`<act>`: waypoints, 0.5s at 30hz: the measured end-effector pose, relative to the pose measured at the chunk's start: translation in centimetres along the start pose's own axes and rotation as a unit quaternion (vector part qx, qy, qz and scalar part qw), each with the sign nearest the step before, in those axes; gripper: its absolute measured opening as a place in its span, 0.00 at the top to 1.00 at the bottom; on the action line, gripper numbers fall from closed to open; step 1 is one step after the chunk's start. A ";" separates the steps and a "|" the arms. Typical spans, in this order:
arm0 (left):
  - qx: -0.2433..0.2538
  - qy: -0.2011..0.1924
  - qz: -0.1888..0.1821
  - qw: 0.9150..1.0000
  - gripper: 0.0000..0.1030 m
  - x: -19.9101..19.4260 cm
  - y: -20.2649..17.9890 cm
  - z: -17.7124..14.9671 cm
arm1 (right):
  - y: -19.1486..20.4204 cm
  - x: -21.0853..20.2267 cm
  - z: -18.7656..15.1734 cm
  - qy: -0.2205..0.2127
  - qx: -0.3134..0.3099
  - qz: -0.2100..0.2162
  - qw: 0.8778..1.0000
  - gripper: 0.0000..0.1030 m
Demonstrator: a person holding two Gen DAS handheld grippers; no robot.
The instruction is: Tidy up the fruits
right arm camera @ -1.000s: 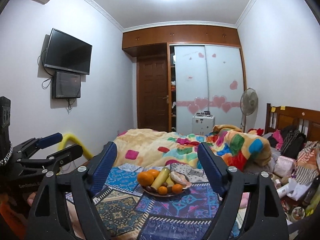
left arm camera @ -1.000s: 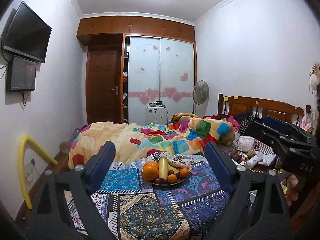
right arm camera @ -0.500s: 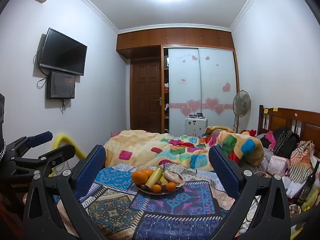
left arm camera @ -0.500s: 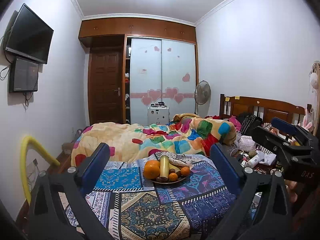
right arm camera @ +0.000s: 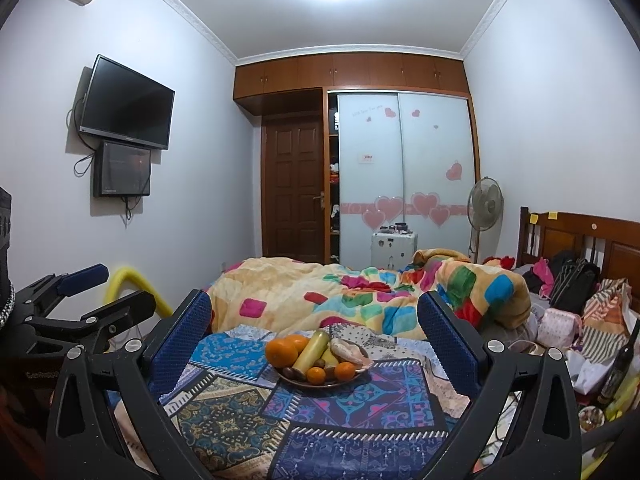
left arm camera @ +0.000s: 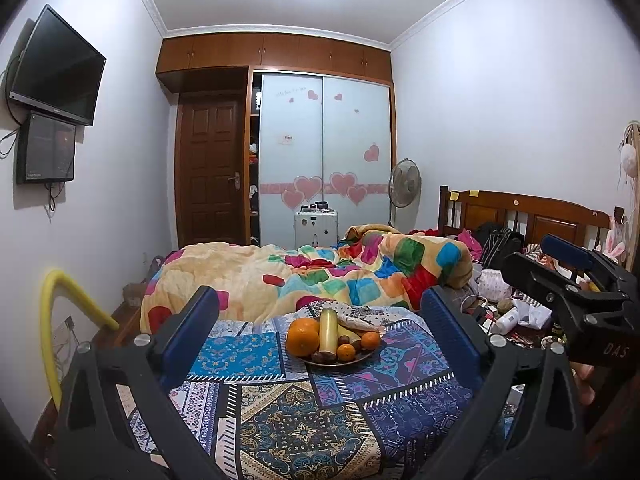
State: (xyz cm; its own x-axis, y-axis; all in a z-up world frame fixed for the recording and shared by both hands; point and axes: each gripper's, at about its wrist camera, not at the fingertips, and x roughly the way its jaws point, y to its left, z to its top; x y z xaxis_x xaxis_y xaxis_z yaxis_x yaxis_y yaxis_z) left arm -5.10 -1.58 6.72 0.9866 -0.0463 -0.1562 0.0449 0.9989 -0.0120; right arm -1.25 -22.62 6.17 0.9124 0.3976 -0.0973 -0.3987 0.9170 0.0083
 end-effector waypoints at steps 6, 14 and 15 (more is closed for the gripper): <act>0.000 0.000 0.000 1.000 0.01 0.2 0.0 0.0 | -0.2 -0.1 0.0 0.002 0.003 -0.001 1.000 0.00; 0.001 0.000 -0.003 1.000 0.01 0.3 -0.2 -0.1 | -0.4 -0.3 0.1 0.003 0.005 0.000 1.000 0.00; 0.002 0.001 -0.003 1.000 0.01 0.4 -0.2 -0.1 | -0.4 -0.3 0.0 0.003 0.005 0.000 1.000 0.00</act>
State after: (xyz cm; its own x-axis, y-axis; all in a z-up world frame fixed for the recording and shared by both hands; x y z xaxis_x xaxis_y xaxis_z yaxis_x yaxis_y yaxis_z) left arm -4.77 -1.77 6.60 0.9861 -0.0527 -0.1578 0.0520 0.9986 -0.0086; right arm -1.31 -23.12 6.24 0.9118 0.3977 -0.1025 -0.3981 0.9172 0.0180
